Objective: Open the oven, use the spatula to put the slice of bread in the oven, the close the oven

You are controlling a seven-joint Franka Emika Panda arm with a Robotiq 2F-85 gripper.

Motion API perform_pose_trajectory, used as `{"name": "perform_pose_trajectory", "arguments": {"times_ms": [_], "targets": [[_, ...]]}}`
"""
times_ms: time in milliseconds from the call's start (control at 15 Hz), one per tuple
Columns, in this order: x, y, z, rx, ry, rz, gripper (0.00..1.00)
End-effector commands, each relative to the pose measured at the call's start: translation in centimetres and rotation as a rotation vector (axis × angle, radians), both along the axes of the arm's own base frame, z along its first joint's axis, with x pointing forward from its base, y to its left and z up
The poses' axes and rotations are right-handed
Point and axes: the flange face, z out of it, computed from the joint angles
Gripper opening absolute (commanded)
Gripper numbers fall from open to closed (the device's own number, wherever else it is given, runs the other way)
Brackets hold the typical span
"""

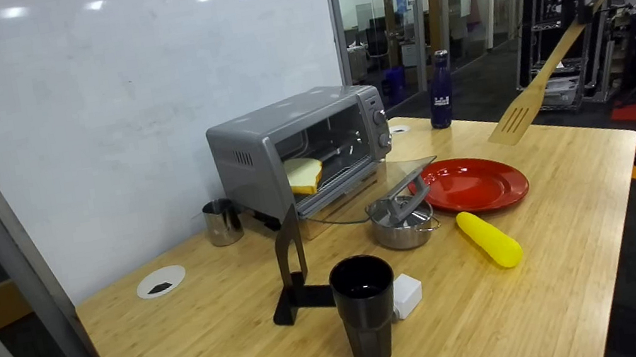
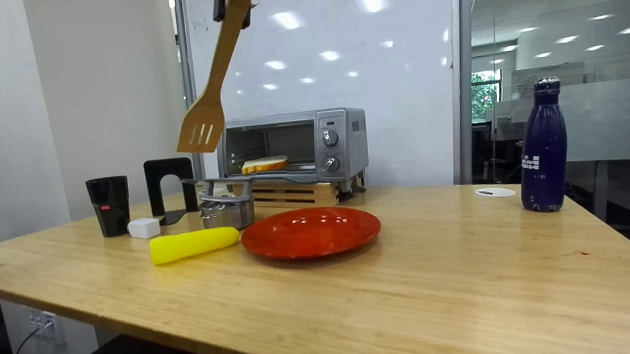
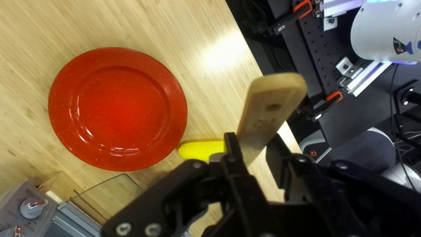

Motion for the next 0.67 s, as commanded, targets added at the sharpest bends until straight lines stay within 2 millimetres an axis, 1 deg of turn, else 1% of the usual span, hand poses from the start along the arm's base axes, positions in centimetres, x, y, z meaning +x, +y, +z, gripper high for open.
{"name": "perform_pose_trajectory", "arguments": {"times_ms": [0, 133, 267, 467, 600], "targets": [[-0.8, -3.2, -1.3, 0.039, -0.014, 0.102, 0.07], [-1.1, -4.6, -2.0, 0.062, -0.003, 0.169, 0.07], [-0.9, -5.8, -3.0, 0.08, -0.004, 0.228, 0.07], [-0.3, -6.3, -4.3, 0.086, 0.021, 0.288, 0.07], [0.2, -6.2, -4.6, 0.089, 0.033, 0.318, 0.07]]}}
